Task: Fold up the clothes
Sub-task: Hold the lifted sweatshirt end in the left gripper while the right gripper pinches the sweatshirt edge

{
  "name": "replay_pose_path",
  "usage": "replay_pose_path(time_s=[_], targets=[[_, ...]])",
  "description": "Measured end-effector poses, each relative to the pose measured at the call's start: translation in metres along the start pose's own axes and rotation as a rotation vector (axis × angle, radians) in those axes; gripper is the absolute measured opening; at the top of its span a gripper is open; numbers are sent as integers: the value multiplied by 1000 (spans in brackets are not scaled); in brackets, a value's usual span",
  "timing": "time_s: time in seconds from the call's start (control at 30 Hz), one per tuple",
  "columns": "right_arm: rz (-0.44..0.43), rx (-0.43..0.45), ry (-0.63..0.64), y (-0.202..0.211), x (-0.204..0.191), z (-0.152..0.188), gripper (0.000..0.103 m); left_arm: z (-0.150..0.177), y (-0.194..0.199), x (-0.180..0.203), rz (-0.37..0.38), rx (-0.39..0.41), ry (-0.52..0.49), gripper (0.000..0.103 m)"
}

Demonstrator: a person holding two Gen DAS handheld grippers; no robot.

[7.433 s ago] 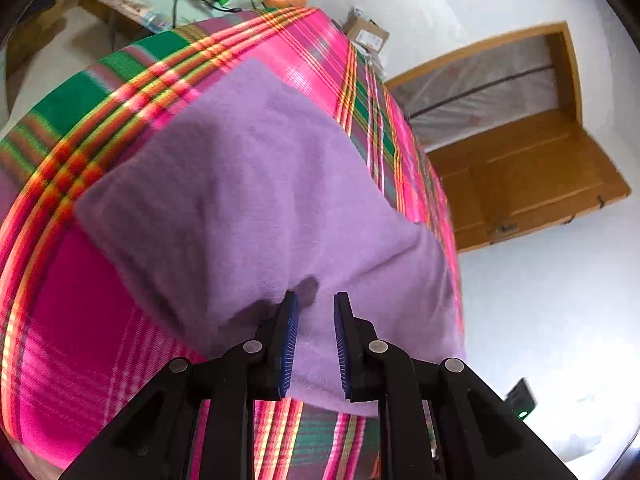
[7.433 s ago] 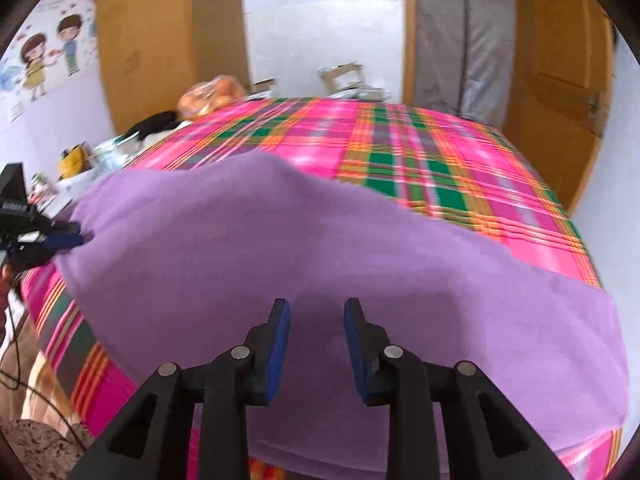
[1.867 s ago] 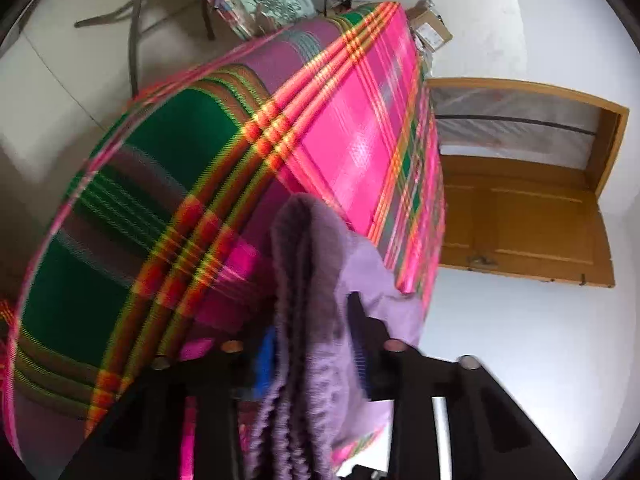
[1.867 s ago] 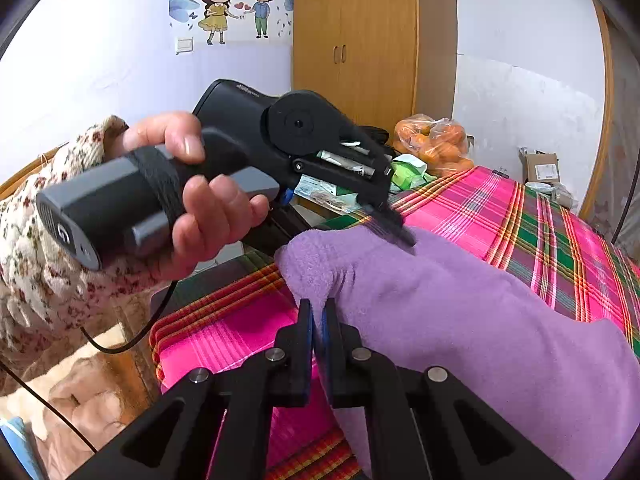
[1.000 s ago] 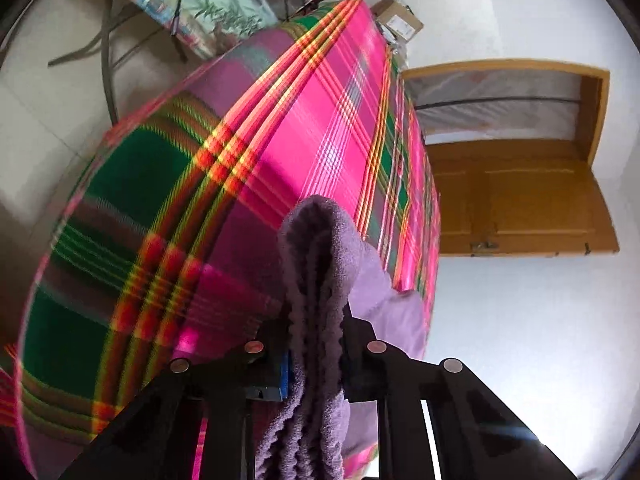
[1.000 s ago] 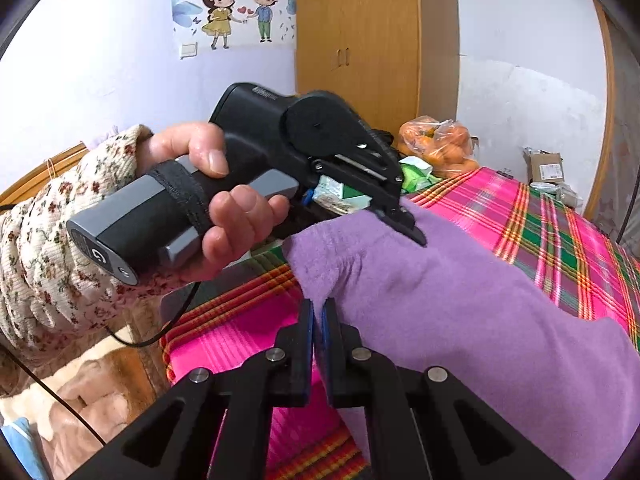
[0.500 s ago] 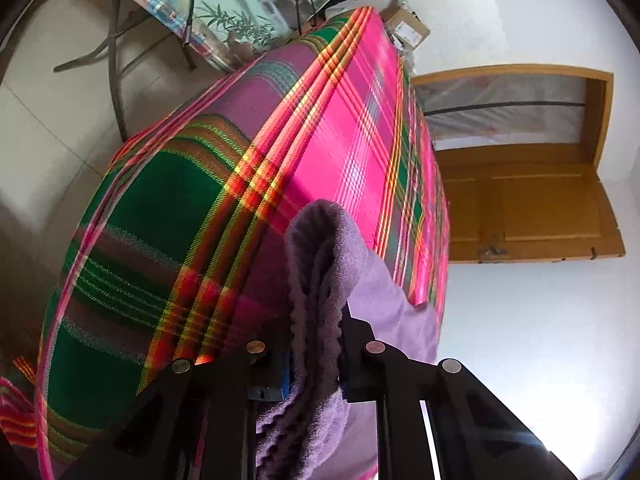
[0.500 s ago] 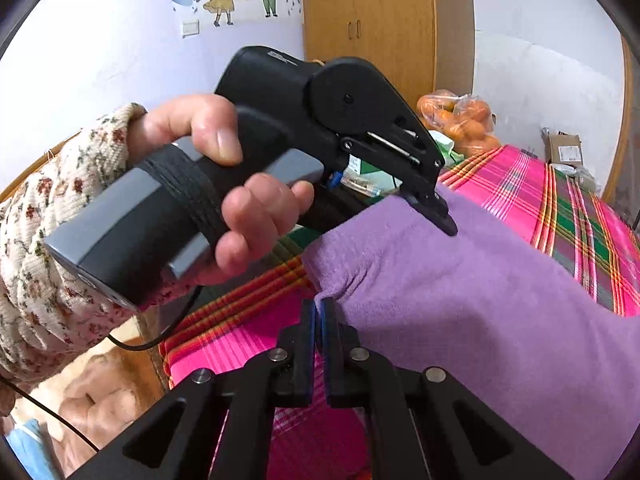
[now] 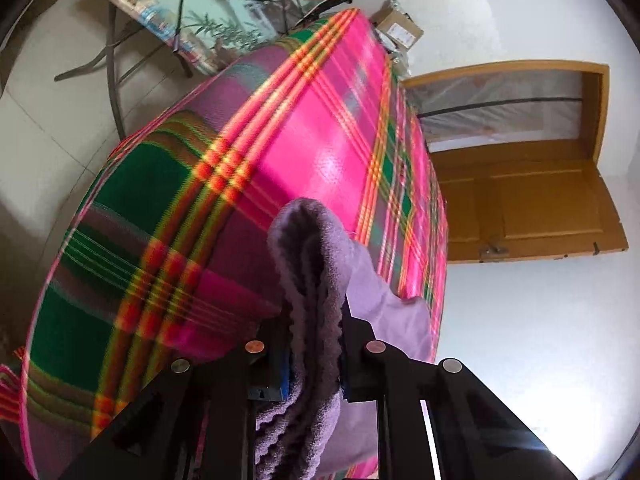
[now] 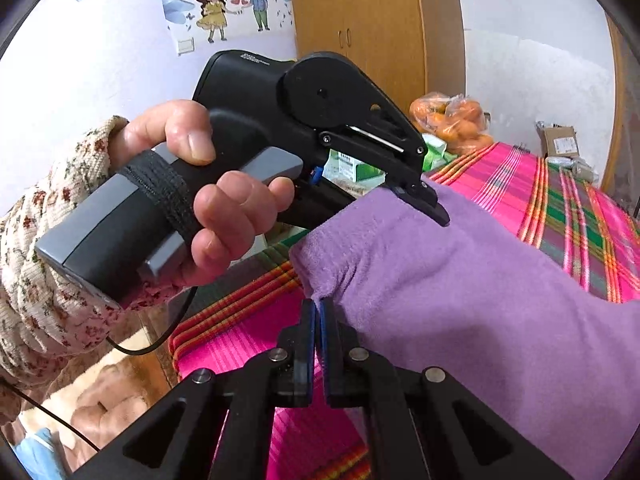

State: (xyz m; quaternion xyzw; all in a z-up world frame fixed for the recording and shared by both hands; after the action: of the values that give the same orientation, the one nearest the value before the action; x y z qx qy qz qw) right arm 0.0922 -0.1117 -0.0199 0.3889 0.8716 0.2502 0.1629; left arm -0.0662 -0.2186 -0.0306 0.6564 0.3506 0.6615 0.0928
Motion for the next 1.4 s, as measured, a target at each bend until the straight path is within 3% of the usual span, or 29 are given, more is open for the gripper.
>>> replay_pose_path(time_s=[0.5,1.07,1.4], targets=[[38,132,-34,67,23,-8,3,28,3,70,36,13,-93,17],[159,214,-119,140,59,16,3,75,-39,144,74,-77,-207,17],[246,226,-203,173,89,37,3,99,-81,169,60,-163,-201,17]])
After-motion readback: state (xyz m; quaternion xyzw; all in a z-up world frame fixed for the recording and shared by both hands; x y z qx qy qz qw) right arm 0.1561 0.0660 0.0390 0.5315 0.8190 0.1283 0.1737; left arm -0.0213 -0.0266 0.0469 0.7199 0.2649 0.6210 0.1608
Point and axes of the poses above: each gripper's, at about its wrist camera, not at the fingertips, and y roughly against the way its jaws point, x to its right, z to its underside, the point moved 3 cm from there along -y, roughly the way its jaws point, and after that the axes turned 4 degrees about x, right-handed, at the moved point
